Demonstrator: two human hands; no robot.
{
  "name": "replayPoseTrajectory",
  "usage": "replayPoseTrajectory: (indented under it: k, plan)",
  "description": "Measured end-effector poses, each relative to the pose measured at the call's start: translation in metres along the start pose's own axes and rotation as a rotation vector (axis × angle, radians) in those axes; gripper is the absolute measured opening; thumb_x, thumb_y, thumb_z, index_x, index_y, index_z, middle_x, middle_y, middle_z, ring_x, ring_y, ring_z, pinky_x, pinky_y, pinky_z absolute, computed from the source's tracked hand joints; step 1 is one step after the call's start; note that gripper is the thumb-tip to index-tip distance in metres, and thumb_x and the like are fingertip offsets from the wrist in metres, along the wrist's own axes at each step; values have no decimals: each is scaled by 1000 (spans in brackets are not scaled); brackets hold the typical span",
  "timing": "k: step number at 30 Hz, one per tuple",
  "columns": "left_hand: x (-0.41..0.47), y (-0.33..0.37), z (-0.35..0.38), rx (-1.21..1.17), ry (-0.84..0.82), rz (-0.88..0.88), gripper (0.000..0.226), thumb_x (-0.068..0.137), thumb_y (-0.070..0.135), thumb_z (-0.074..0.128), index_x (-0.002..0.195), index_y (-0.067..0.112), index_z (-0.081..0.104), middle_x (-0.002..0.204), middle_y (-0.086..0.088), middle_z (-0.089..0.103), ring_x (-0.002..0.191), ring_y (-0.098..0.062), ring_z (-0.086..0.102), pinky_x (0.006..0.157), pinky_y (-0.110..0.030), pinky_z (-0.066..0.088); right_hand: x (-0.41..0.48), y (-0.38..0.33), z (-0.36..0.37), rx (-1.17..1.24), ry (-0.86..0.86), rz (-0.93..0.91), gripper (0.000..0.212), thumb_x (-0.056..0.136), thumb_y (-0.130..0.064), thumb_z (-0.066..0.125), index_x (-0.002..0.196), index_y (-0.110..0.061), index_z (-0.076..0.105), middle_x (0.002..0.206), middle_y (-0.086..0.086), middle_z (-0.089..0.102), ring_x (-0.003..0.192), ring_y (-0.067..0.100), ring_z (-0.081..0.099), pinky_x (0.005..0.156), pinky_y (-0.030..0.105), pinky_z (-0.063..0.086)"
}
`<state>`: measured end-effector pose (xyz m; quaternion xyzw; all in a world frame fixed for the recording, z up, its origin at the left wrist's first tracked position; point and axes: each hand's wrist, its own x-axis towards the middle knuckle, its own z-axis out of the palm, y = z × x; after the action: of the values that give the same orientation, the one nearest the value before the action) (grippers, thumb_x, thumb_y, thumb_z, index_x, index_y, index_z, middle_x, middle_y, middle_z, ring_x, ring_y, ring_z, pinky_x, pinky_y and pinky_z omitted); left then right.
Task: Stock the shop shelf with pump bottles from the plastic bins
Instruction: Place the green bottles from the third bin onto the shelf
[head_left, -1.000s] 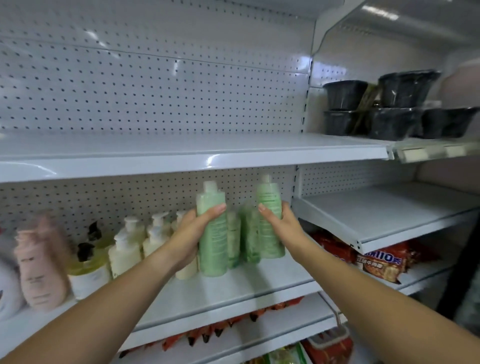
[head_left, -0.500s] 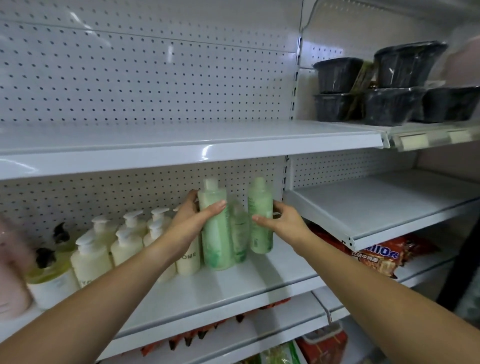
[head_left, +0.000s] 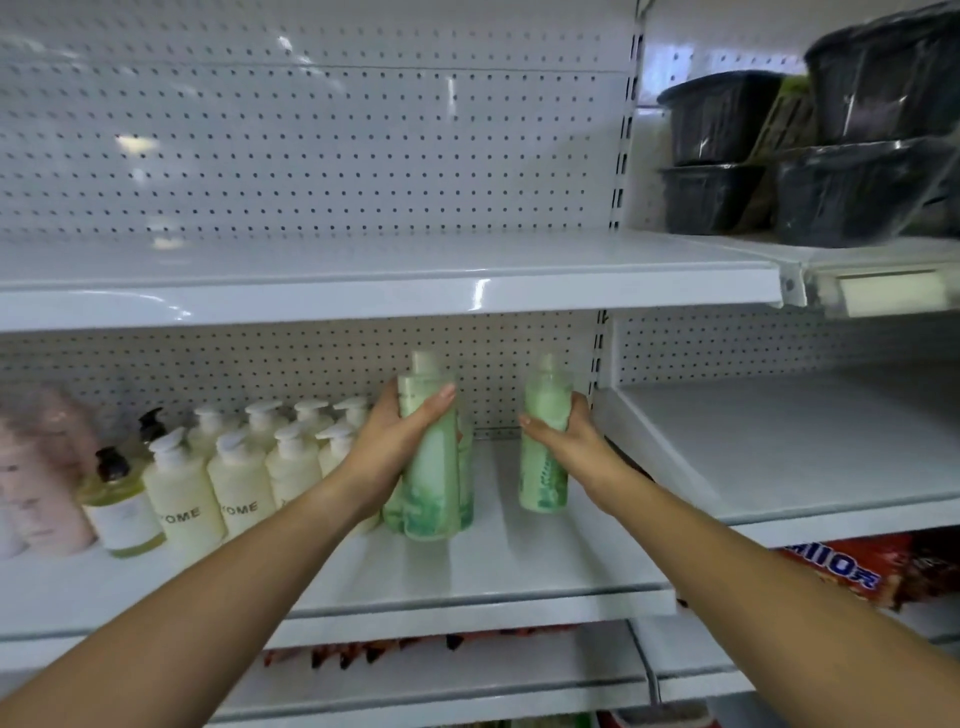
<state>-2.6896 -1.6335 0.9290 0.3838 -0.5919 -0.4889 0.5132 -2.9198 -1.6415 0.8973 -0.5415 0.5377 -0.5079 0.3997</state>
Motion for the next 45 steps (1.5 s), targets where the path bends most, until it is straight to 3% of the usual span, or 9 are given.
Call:
replayPoseTrajectory:
  k: [7, 12, 17, 21, 28, 35, 38, 41, 45]
  plan:
    - [10, 8, 5, -36, -38, -59, 48, 80, 36, 65, 123, 17, 54, 105, -12, 71, 92, -29, 71, 79, -42, 59, 24, 2, -10, -34, -51, 103, 51, 93, -23, 58, 137, -23, 32, 116, 2, 58, 102, 19, 59, 90, 39, 49]
    - [17, 6, 4, 100, -11, -3, 49, 78, 41, 80, 118, 22, 61, 108, -3, 74, 98, -21, 72, 86, -40, 59, 42, 12, -3, -125, -69, 61, 57, 87, -26, 74, 135, -18, 45, 127, 2, 62, 114, 22, 61, 102, 44, 49]
    - [20, 3, 1, 199, 69, 81, 54, 71, 29, 84, 119, 20, 61, 105, 2, 73, 91, -6, 71, 75, -20, 58, 54, 25, 9, -239, -1, 0, 63, 73, -24, 88, 125, -15, 54, 113, -3, 63, 103, 16, 61, 84, 29, 50]
    - [22, 1, -4, 231, 62, 88, 60, 62, 32, 88, 115, 21, 62, 101, 3, 75, 90, -4, 72, 74, -19, 58, 70, 32, 18, -338, 11, -29, 71, 66, -26, 92, 126, -18, 53, 107, -7, 60, 96, 13, 59, 71, 21, 46]
    - [27, -5, -13, 235, 78, 79, 54, 64, 25, 89, 111, 24, 62, 97, 4, 75, 88, -4, 72, 71, -16, 56, 101, 50, 37, -402, 23, -17, 78, 45, -65, 89, 110, -34, 59, 98, -15, 70, 89, 3, 67, 74, 25, 56]
    - [27, -4, -22, 203, 47, 60, 59, 63, 22, 88, 116, 17, 63, 101, 3, 76, 93, -8, 73, 74, -18, 56, 107, 57, 50, -292, 3, -26, 47, 68, -31, 89, 94, -36, 50, 96, -18, 61, 86, 1, 60, 62, 12, 44]
    - [28, -8, -27, 201, 53, 49, 61, 62, 23, 88, 117, 17, 62, 102, 2, 76, 94, -9, 72, 75, -19, 57, 113, 68, 54, -261, -14, -27, 48, 68, -26, 89, 96, -35, 52, 101, -17, 61, 94, 8, 62, 78, 15, 48]
    - [28, -12, -29, 214, 59, 52, 61, 59, 25, 88, 114, 21, 63, 101, 7, 76, 93, -6, 72, 75, -17, 56, 116, 70, 55, -247, -6, -9, 60, 56, -41, 91, 100, -38, 51, 108, -13, 62, 102, 13, 62, 92, 28, 51]
    - [29, -16, -28, 211, 66, 40, 62, 56, 27, 88, 112, 23, 63, 100, 9, 76, 92, -7, 72, 72, -16, 56, 122, 70, 52, -252, -21, 23, 68, 62, -36, 92, 113, -33, 48, 102, -16, 58, 92, 5, 59, 71, 12, 46]
